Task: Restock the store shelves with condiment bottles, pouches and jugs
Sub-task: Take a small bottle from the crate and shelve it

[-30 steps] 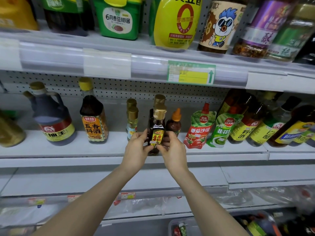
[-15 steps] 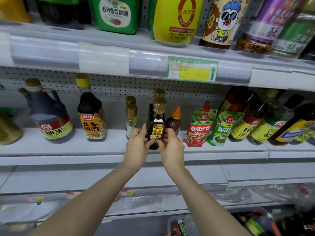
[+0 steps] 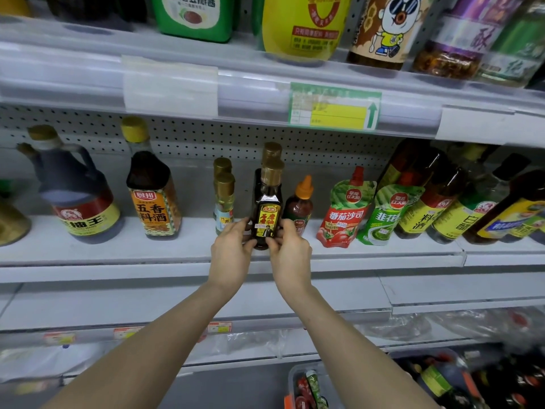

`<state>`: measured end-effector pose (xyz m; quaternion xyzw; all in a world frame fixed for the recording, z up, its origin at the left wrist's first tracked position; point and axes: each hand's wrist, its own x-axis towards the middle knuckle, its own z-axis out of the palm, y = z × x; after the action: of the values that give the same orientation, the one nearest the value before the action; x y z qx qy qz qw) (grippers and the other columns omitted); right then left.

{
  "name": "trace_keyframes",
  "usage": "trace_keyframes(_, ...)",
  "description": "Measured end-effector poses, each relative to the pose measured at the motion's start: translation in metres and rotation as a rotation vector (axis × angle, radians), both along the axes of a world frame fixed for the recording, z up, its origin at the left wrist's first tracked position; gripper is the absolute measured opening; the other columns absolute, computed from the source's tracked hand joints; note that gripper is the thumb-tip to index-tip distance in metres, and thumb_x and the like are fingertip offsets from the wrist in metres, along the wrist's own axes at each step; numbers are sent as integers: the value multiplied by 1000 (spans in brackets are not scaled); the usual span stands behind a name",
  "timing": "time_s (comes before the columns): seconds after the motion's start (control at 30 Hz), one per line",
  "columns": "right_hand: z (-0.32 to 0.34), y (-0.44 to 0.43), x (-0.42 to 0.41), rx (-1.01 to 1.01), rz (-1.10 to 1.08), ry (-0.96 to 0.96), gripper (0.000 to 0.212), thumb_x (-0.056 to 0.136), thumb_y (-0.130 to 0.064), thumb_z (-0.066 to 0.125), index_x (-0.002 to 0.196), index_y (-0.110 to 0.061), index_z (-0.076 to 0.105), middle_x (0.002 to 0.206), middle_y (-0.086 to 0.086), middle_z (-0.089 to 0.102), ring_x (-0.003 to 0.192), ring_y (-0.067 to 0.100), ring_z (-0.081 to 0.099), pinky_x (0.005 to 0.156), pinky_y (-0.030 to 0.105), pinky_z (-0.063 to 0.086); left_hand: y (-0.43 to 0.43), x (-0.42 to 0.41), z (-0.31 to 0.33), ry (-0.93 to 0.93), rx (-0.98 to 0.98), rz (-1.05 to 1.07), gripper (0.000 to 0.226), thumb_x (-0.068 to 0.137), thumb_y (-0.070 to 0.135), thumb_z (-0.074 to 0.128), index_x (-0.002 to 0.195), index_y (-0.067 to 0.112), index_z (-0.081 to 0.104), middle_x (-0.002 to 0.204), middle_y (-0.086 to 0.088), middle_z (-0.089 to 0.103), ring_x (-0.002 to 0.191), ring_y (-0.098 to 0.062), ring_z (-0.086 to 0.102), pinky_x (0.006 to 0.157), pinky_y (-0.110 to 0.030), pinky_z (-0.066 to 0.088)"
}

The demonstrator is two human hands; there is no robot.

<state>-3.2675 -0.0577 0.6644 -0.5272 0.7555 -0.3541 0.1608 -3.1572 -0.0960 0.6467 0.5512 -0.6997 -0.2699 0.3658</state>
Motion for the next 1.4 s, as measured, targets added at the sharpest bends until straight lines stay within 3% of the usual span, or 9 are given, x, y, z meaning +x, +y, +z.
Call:
trace_keyframes(0.27,-16,26,-2,-132,15,-65,43,97,-7,64,137,-16,50,128,4,67,115,18,66,97,37,55,14,13,-7,170,46,-13,48,90,10,70,132,21,49,129,4,58,109,-10,63,89,-19,51)
trace_keyframes(0.43,-25,38,-1,-210,81,-57,47,97,-7,64,140,-21,51,140,-4,58,121,10,60,101,20,48,23,15,-7,248,40,-111,47,92,5,66,131,26,48,130,10,55,114,-2,59,94,-19,53)
trace_keyframes(0.6,-26,33,4,-128,147,-32,51,99,-13,61,149,-17,48,157,1,43,137,20,51,110,40,47,22,13,-5,323,76,-142,51,93,2,64,130,32,46,126,15,54,113,0,59,85,-6,47)
trace_keyframes(0.8,-26,28,7,-90,143,-4,55,100,-14,60,152,-20,43,161,0,35,137,22,52,112,38,45,18,11,-6,296,81,-154,53,92,4,65,137,25,45,136,12,51,122,-3,54,96,-18,50)
trace_keyframes(0.93,-25,23,6,-79,156,13,55,101,-12,59,152,-20,42,162,1,34,137,22,51,113,37,45,12,10,-5,254,67,-139,55,93,3,64,141,20,43,141,6,51,123,-3,52,96,-16,47)
trace_keyframes(1.07,-22,18,6,-62,162,31,56,101,-11,58,153,-19,40,163,2,32,140,23,48,115,38,42,7,9,-5,239,60,-139,57,92,1,64,142,17,42,143,3,50,126,-7,52,101,-26,49)
trace_keyframes(1.23,-19,16,6,-42,171,81,56,102,-9,55,154,-18,37,163,3,31,147,20,37,117,26,31,3,8,-7,213,61,-129,57,93,-1,61,143,16,41,145,1,49,128,-9,52,98,-16,43)
trace_keyframes(1.4,-17,15,5,-19,183,84,59,101,-5,55,155,-18,36,164,3,29,148,20,36,117,21,26,1,7,-10,185,60,-131,59,94,-2,60,145,18,39,148,1,47,131,-14,52,101,-20,42)
